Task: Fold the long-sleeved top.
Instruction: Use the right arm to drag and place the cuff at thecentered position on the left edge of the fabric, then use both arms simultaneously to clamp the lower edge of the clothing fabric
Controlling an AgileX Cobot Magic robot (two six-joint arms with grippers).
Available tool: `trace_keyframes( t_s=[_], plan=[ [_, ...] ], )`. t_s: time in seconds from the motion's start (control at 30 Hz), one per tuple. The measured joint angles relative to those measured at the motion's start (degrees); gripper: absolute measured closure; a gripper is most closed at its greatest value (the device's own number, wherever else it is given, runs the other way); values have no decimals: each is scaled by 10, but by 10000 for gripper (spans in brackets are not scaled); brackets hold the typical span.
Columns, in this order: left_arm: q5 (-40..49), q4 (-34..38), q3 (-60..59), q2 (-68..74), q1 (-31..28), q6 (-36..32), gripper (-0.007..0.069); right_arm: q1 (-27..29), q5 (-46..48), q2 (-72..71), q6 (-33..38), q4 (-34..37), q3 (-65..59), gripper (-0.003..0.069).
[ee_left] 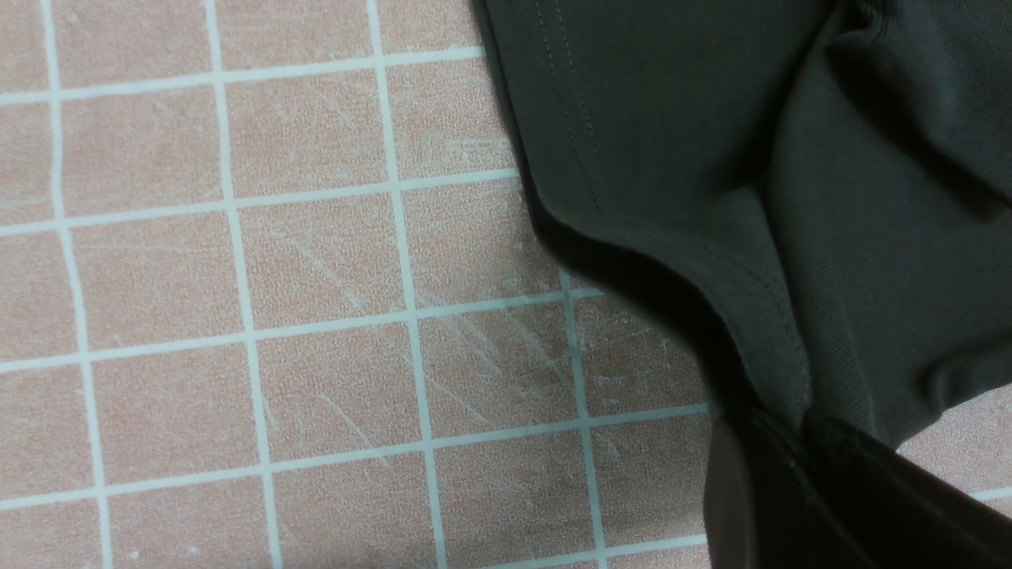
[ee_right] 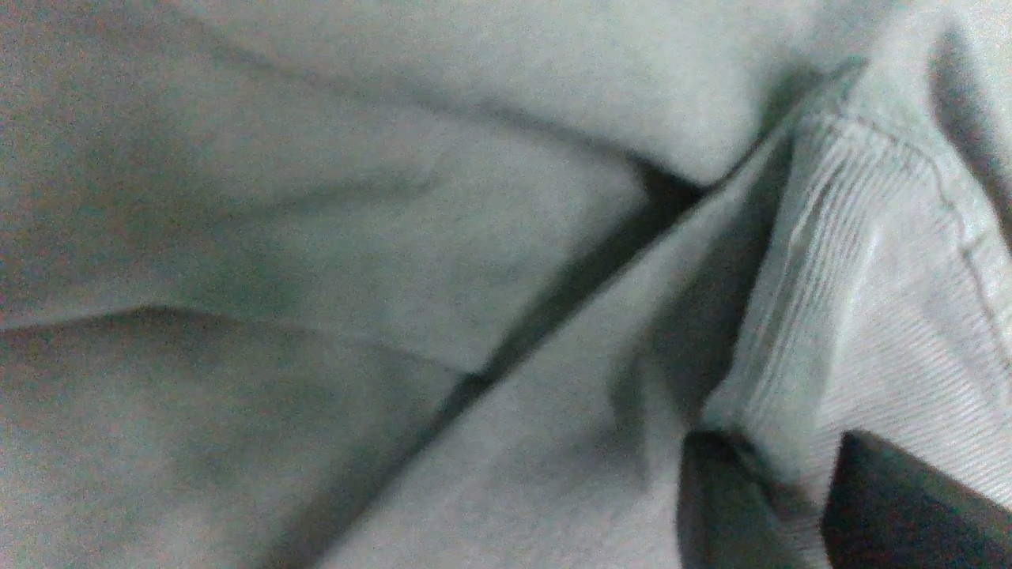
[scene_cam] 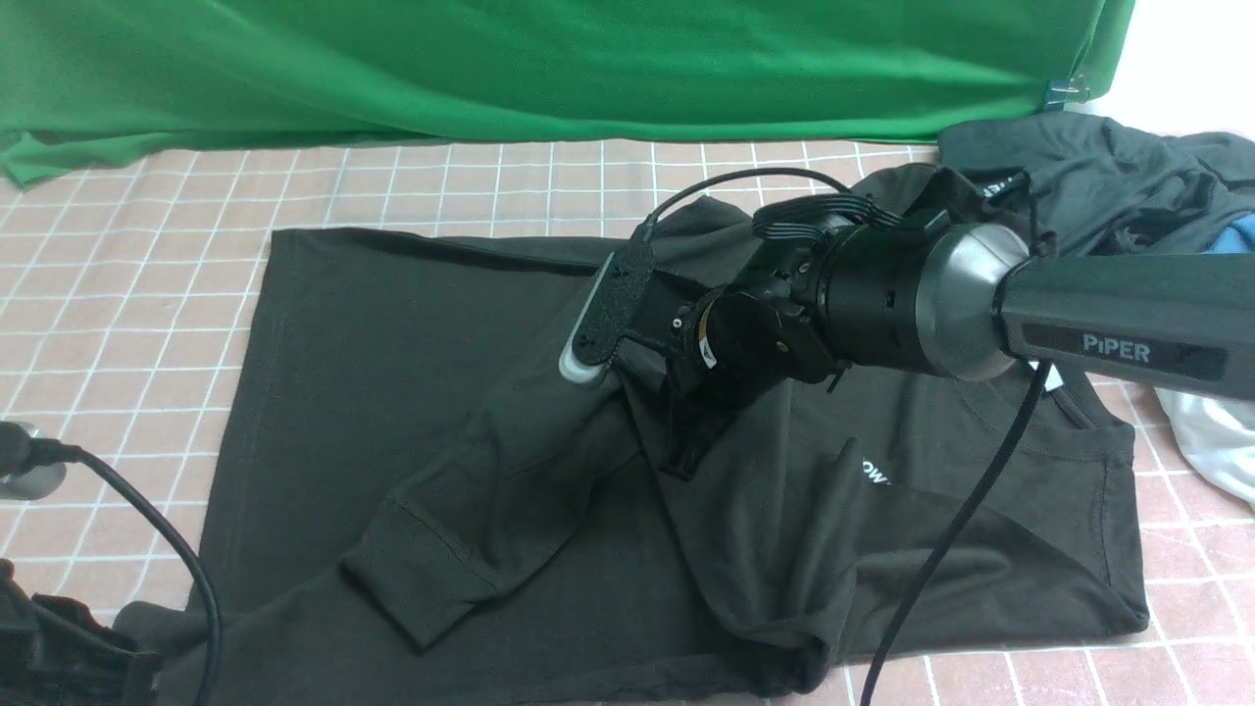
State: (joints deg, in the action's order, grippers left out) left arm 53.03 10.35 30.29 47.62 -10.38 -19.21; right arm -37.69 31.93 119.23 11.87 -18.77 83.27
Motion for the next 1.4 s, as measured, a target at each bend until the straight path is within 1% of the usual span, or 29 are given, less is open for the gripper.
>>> trace_keyframes(
  t_s=[0.1, 0.17, 0.33, 0.4, 0.5, 0.53, 0.6, 0.63, 0.7, 0.73, 0.77, 0.8, 0.83, 0.87, 0.93, 0.97, 1.03, 1.13, 1.17, 1.2, 1.23, 1.27, 1.3, 1.33, 1.4],
  plan=[
    [0, 0, 0, 0, 0, 0, 585, 1, -1, 2, 18, -5, 3, 579],
    [0, 0, 0, 0, 0, 0, 585, 1, 2, 1, 31, -6, 10, 612],
    [0, 0, 0, 0, 0, 0, 585, 1, -6, -15, 83, -8, 52, 626],
    [0, 0, 0, 0, 0, 0, 585, 3, -36, -19, 119, -8, 72, 626],
    [0, 0, 0, 0, 0, -1, 585, 7, -78, -19, 135, -8, 77, 624],
    [0, 0, 0, 0, 0, -1, 585, 9, -104, -17, 139, -8, 77, 613],
    [0, 0, 0, 0, 0, -1, 585, 13, -136, -13, 145, -8, 78, 566],
    [0, 0, 0, 0, 0, -1, 585, 15, -154, -10, 147, -8, 78, 522],
    [0, 0, 0, 0, 0, -1, 585, 18, -184, -6, 149, -8, 78, 412],
    [0, 0, 0, 0, 0, -1, 585, 19, -204, -5, 149, -8, 78, 312],
    [0, 0, 0, 0, 0, -1, 585, 19, -209, -4, 149, -8, 78, 270],
    [0, 0, 0, 0, 0, -1, 585, 20, -215, -4, 149, -8, 78, 206],
    [0, 0, 0, 0, 0, -1, 585, 20, -218, -4, 149, -8, 78, 183],
    [0, 0, 0, 0, 0, 0, 585, 20, -219, -7, 148, -8, 78, 120],
    [0, 0, 0, 0, 0, 0, 585, 20, -199, -20, 131, -9, 78, 102],
    [0, 0, 0, 0, 0, 0, 585, 20, -180, -32, 117, -9, 78, 115],
    [0, 0, 0, 0, 0, 0, 585, 20, -124, -62, 83, -9, 78, 174],
    [-1, 0, 0, 0, 0, 0, 585, 20, -16, -109, 42, -9, 78, 300],
    [-2, 1, 0, 0, 0, 0, 585, 20, 45, -127, 29, -9, 79, 372],
    [-3, 2, 0, 0, 0, 0, 585, 20, 76, -140, 23, -9, 79, 420],
    [-3, 3, 0, 0, 0, 0, 585, 20, 134, -159, 14, -7, 76, 475],
    [-3, 3, 0, 0, 0, 0, 585, 20, 150, -162, 11, -6, 74, 495],
    [-3, 4, 0, 0, 0, 0, 585, 20, 190, -187, 3, 0, 62, 543],
    [-3, 4, 0, 0, 0, 0, 585, 20, 214, -206, -2, 10, 46, 567],
    [-3, 7, 0, 0, 0, 0, 585, 20, 245, -252, -8, 39, -1, 575]
  ],
)
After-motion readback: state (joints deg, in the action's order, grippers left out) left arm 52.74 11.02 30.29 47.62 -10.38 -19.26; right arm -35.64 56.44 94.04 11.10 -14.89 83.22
